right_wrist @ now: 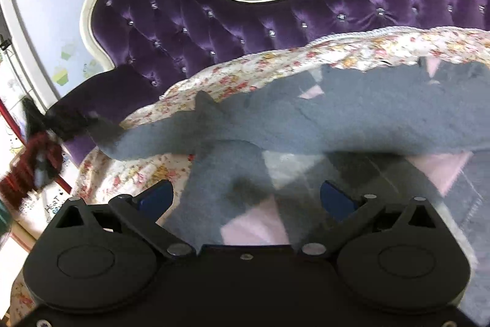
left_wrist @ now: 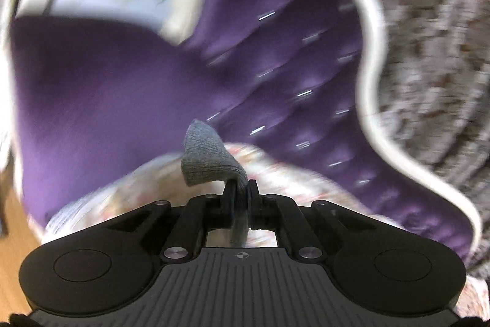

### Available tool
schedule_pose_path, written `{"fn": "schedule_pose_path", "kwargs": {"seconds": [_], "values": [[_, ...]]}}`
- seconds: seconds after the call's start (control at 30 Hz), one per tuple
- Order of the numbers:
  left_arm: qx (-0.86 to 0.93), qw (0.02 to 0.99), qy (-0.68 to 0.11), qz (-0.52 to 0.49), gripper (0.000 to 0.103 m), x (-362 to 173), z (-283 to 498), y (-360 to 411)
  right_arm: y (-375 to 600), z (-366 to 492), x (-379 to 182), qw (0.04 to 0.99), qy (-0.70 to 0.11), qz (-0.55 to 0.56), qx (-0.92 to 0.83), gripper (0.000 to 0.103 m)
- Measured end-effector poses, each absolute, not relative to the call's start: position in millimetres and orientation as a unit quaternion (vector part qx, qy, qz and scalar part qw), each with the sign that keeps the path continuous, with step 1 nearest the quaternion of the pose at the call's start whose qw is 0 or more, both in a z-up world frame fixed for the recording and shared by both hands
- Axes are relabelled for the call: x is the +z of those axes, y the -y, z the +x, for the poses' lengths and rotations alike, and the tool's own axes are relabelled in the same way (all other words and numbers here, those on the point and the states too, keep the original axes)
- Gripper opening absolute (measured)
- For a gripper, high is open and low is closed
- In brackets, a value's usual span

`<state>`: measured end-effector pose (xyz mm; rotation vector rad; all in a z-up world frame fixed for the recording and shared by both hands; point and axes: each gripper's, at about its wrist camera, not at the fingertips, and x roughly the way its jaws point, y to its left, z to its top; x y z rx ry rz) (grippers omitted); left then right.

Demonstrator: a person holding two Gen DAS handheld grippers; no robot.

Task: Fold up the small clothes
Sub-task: 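Carry the cuff with the left tool across the body and release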

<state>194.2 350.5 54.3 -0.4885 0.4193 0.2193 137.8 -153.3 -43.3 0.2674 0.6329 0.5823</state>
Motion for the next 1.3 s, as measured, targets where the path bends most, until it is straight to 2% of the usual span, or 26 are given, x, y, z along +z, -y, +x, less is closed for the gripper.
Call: {"fn": "schedule_pose_path", "kwargs": {"seconds": [0.2, 0.4, 0.53, 0.8, 0.87, 0.9, 0.93, 1.03, 1.1, 1.2, 1.3], "values": [[-0.003, 0.968, -0.161, -0.191, 0.006, 141.9, 207.0, -248.7, 177.6, 122.5, -52.0, 0.902, -0.322, 0.137, 0.252, 0.102], [-0.128, 0.968, -0.155, -0.148, 0.006, 169.1, 238.7, -110.8, 212.6, 105.5, -59.5, 0.898, -0.323, 0.182, 0.236, 0.102], [-0.190, 0.953, -0.194, -0.131, 0.007, 136.2, 266.4, -23.1, 235.3, 96.7, -61.9, 0.897, -0.320, 0.206, 0.224, 0.102], [-0.244, 0.911, -0.319, -0.094, 0.008, 4.5, 291.8, 116.3, 278.6, 84.5, -68.6, 0.897, -0.314, 0.243, 0.193, 0.102], [-0.260, 0.895, -0.347, -0.101, 0.013, -13.7, 289.0, 126.5, 287.2, 82.6, -70.6, 0.897, -0.314, 0.250, 0.187, 0.102], [-0.270, 0.889, -0.355, -0.104, 0.026, -18.0, 285.3, 126.4, 290.4, 82.3, -71.1, 0.896, -0.315, 0.252, 0.184, 0.102], [-0.281, 0.885, -0.357, -0.103, 0.031, -18.3, 278.7, 123.2, 293.3, 81.9, -71.4, 0.897, -0.315, 0.253, 0.182, 0.102], [-0.301, 0.898, -0.314, -0.073, 0.040, -5.3, 253.4, 107.5, 301.7, 81.7, -71.3, 0.899, -0.315, 0.249, 0.175, 0.102], [-0.299, 0.912, -0.277, -0.047, 0.050, 2.3, 233.7, 88.5, 305.2, 84.8, -69.8, 0.903, -0.313, 0.241, 0.171, 0.102], [-0.266, 0.932, -0.247, -0.008, 0.053, 4.9, 218.8, 63.1, 311.4, 93.8, -64.4, 0.909, -0.307, 0.229, 0.166, 0.102], [-0.192, 0.949, -0.252, 0.004, 0.053, -6.5, 222.6, 27.2, 316.8, 108.0, -55.3, 0.919, -0.289, 0.212, 0.166, 0.102]]}}
